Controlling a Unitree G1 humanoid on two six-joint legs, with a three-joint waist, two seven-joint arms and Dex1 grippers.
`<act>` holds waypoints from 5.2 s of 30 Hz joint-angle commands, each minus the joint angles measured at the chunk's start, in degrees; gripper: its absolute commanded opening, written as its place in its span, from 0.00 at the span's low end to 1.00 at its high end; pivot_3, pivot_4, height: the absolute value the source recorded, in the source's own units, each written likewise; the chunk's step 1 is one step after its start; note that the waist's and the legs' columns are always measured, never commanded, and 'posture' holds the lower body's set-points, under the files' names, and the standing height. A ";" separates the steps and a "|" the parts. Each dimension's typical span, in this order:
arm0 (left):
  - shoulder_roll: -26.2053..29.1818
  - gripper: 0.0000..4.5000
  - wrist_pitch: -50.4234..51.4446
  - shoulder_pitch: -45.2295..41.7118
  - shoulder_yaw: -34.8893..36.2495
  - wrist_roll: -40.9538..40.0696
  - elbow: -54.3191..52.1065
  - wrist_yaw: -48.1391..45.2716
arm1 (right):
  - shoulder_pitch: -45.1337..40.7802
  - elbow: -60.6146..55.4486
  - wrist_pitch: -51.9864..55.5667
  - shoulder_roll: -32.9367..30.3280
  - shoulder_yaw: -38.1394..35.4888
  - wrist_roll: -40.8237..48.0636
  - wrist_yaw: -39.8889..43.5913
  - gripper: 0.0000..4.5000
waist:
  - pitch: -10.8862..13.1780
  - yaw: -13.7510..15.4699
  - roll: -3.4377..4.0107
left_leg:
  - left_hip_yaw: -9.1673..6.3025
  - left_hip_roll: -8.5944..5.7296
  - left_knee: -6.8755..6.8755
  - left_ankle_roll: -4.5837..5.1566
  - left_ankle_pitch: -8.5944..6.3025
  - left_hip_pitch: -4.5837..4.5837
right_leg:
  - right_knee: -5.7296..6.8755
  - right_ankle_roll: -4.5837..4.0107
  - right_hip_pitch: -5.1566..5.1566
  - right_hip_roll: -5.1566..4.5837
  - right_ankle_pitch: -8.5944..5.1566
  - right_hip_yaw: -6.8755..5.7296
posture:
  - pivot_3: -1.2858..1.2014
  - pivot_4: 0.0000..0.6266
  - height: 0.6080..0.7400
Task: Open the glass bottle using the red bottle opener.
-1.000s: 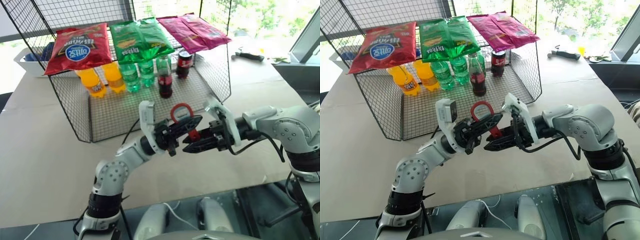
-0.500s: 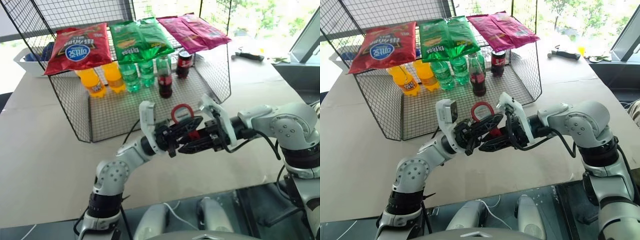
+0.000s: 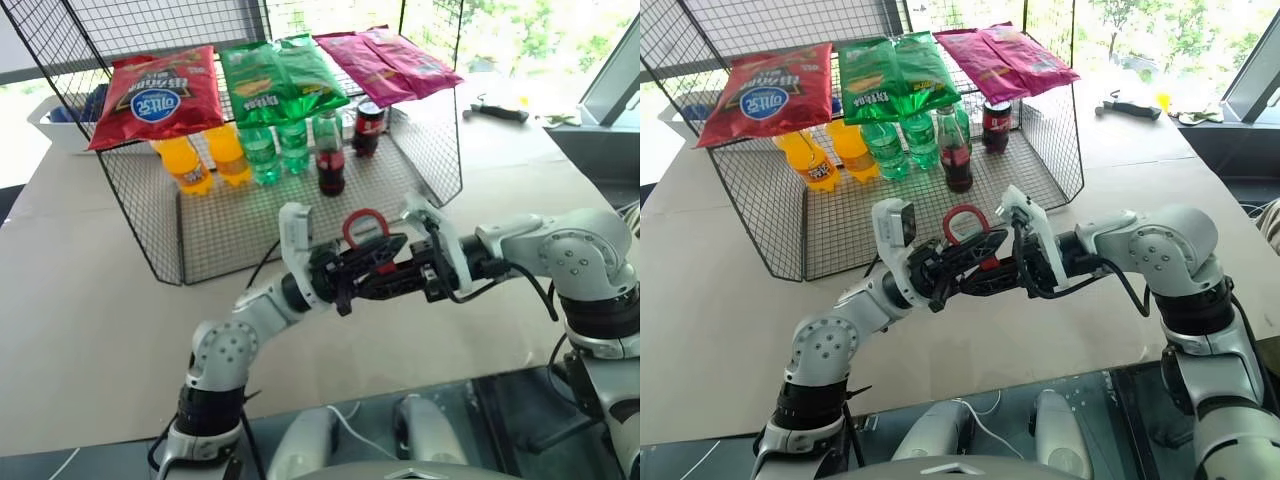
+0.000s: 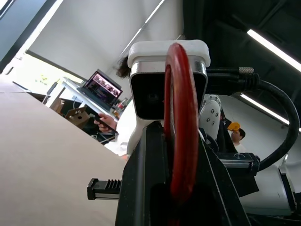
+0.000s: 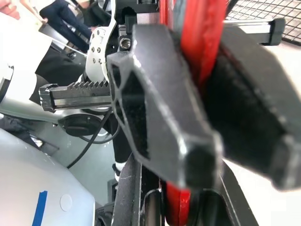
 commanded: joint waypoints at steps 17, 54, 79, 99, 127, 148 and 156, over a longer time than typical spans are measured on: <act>0.44 0.98 -30.61 -8.78 4.39 37.87 16.07 18.90 | 21.06 -6.12 -45.73 -0.56 -0.46 -43.40 -26.77 0.00 | -0.01 1.00 -0.02 | 0.46 -0.08 -0.01 -0.03 0.01 0.06 | 0.00 0.12 -0.06 0.04 0.08 0.23 | 0.52 0.24 1.00; -6.12 0.98 -62.79 -51.69 3.00 63.50 94.23 37.66 | 30.84 -14.85 -67.89 12.37 1.02 -71.55 -37.53 0.00 | -0.01 0.32 -0.05 | 0.43 -0.24 0.01 0.00 0.01 -0.02 | 0.01 0.14 -0.08 0.03 0.08 0.09 | 0.52 0.24 1.00; -5.39 0.57 -50.29 -34.61 -0.34 58.43 57.26 17.69 | 28.71 -14.42 -68.39 10.38 -4.61 -72.47 -35.38 0.00 | -0.01 -0.65 -0.05 | 0.43 -0.24 0.03 0.00 0.01 -0.03 | 0.05 0.14 -0.11 0.02 0.08 0.14 | 0.52 0.24 1.00; 8.74 0.57 -14.94 -6.53 -8.44 43.68 3.27 -1.64 | 22.14 -8.85 -71.13 7.34 -8.70 -70.53 -34.16 0.00 | -0.03 -1.13 -0.03 | 0.37 -0.09 0.18 0.01 0.01 0.11 | 0.36 0.13 -0.13 0.07 0.08 0.41 | 0.52 0.24 1.00; 4.70 0.99 -29.04 -0.24 -7.72 40.07 2.70 -1.75 | 20.62 -6.47 -72.16 7.13 -8.12 -70.36 -33.42 0.00 | -0.03 -0.25 -0.03 | 0.46 -0.09 0.18 0.02 0.00 0.13 | 0.33 0.12 -0.11 0.08 0.08 0.46 | 0.52 0.24 1.00; 5.25 0.30 -28.48 0.38 -8.35 40.56 3.72 -1.65 | 20.78 -2.67 -72.88 7.87 11.26 -77.95 -24.30 0.00 | -0.10 -0.15 -0.08 | 0.42 -0.10 0.19 0.02 0.00 0.19 | 0.31 0.12 -0.04 0.07 0.08 0.43 | 0.52 0.24 1.00; 6.14 0.30 -28.11 1.61 -9.02 41.02 3.39 -1.69 | 20.64 0.96 -78.57 8.60 14.34 -81.50 -25.06 0.00 | -0.15 -0.12 -0.10 | 0.41 -0.10 0.18 0.02 0.00 0.48 | 0.29 0.12 0.27 0.08 0.07 0.41 | 0.52 0.24 1.00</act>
